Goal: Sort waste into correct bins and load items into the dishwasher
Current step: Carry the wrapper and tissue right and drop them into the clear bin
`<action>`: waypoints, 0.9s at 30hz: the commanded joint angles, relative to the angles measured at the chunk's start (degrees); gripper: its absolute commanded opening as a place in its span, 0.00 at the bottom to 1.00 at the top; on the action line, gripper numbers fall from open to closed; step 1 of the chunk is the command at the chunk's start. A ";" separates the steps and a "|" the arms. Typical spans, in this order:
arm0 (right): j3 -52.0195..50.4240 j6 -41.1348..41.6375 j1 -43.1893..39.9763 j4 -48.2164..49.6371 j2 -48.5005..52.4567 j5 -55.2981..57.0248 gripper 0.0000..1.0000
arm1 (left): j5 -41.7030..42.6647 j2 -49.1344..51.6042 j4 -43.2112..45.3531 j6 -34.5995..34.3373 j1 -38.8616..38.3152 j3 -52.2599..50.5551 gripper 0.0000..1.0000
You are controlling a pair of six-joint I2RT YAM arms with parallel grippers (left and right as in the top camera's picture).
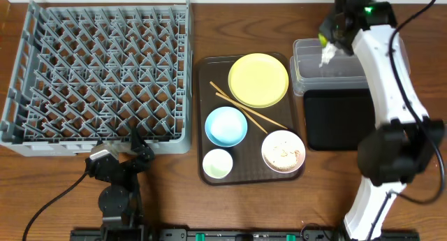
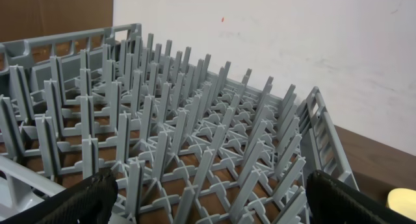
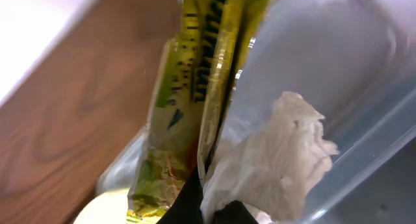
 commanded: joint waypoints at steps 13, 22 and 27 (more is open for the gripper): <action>-0.42 14.16 -1.57 -0.33 4.74 -0.39 0.56 | -0.72 0.02 -2.05 0.98 0.35 -1.16 0.93; -0.42 -2.71 -1.40 4.46 -5.03 -0.72 0.91 | -0.72 0.02 -2.05 0.98 0.35 -1.16 0.93; -0.42 -23.45 0.31 5.42 -11.58 -9.60 0.93 | -0.72 0.02 -2.05 0.98 0.35 -1.16 0.93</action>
